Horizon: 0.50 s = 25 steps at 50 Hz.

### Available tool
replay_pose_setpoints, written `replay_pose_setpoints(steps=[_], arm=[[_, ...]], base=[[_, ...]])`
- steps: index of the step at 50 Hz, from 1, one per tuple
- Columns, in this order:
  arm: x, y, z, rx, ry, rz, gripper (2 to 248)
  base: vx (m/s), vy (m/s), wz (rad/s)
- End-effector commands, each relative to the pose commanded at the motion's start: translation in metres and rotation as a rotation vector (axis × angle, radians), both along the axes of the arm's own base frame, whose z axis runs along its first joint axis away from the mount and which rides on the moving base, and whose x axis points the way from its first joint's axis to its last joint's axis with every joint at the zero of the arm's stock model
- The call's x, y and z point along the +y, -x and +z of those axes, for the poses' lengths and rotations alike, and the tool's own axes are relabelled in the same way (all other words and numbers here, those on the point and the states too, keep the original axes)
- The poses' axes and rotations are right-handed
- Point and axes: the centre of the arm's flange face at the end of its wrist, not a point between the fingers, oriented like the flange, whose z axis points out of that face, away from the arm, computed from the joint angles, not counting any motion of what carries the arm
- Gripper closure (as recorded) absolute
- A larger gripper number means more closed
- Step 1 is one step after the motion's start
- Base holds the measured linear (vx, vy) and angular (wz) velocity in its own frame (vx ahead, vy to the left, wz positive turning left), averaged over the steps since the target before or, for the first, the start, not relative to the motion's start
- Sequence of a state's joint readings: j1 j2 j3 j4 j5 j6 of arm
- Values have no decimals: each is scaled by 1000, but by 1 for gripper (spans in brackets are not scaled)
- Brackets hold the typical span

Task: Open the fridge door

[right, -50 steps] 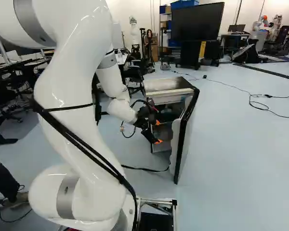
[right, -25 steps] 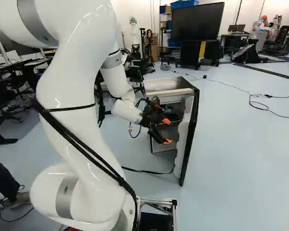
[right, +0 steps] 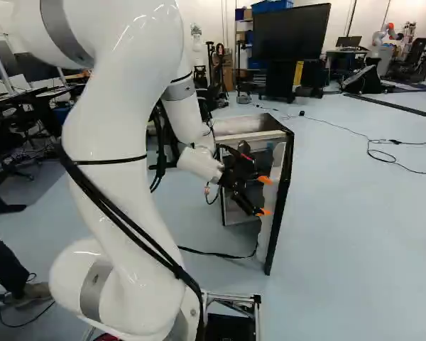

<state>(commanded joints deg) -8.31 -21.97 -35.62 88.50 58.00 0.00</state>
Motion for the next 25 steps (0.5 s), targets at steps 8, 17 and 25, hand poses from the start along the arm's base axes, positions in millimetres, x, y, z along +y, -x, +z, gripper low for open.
replay_pose_setpoints(steps=[8,17,25], arm=[[-17,-1,0,-6,4,-41,3],[-38,-1,2,-10,29,-94,3],[-57,3,5,-8,66,-151,3]], base=[[0,0,0],[0,0,0],[0,0,0]])
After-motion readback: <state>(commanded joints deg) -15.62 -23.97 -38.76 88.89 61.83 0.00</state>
